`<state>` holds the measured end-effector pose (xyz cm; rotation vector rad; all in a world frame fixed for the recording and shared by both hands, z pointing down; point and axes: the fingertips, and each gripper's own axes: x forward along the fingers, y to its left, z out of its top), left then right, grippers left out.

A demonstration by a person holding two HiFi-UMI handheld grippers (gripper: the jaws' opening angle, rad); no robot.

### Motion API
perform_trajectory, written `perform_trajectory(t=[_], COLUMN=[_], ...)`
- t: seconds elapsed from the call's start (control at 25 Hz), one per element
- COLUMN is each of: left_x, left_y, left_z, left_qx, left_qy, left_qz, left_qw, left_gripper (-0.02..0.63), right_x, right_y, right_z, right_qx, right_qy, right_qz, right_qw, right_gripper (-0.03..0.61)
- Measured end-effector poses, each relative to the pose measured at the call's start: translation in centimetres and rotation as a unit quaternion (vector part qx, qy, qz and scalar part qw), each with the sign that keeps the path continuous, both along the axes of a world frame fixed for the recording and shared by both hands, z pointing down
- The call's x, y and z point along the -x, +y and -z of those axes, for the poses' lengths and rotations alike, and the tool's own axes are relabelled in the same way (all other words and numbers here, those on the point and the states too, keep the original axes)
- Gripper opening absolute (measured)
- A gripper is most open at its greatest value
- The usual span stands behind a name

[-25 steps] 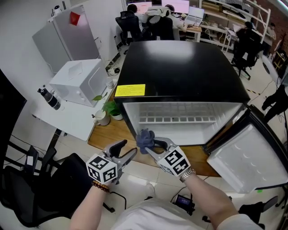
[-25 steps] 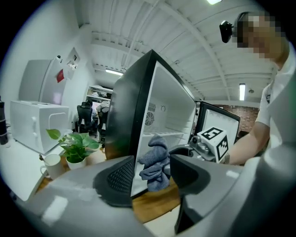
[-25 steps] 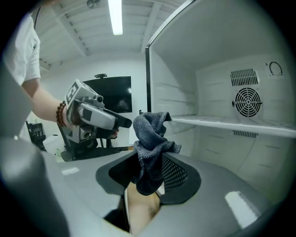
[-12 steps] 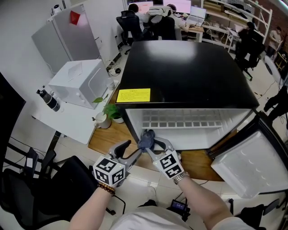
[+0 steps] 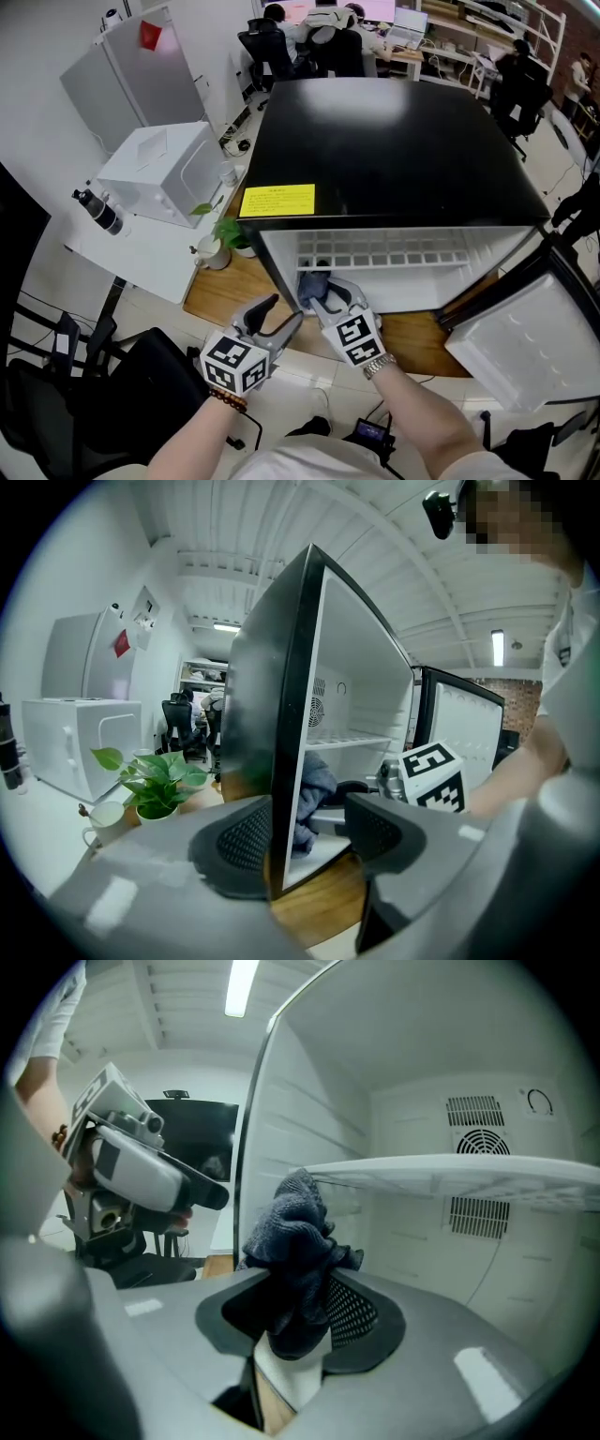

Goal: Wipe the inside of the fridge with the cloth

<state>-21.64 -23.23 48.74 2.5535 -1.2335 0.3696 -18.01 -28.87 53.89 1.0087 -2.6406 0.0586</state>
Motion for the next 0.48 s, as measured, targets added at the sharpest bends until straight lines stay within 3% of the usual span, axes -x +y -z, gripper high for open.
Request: perform_trajectory(t=[0.48], left_x=[0.3], left_y=[-1.0], left_z=[0.1], left_qx=[-0.011], left_qy=[-0.002], left_qz=[0.025], left_qw=[0.9996], left_gripper=[0.256], right_x=[-0.2], right_y=[-6.1], right_z=[-1.3], right_qx=[-0.008], right_qy=[-0.009], right_qz=[-0.069], right_qw=[0.998], right_gripper=[0.137])
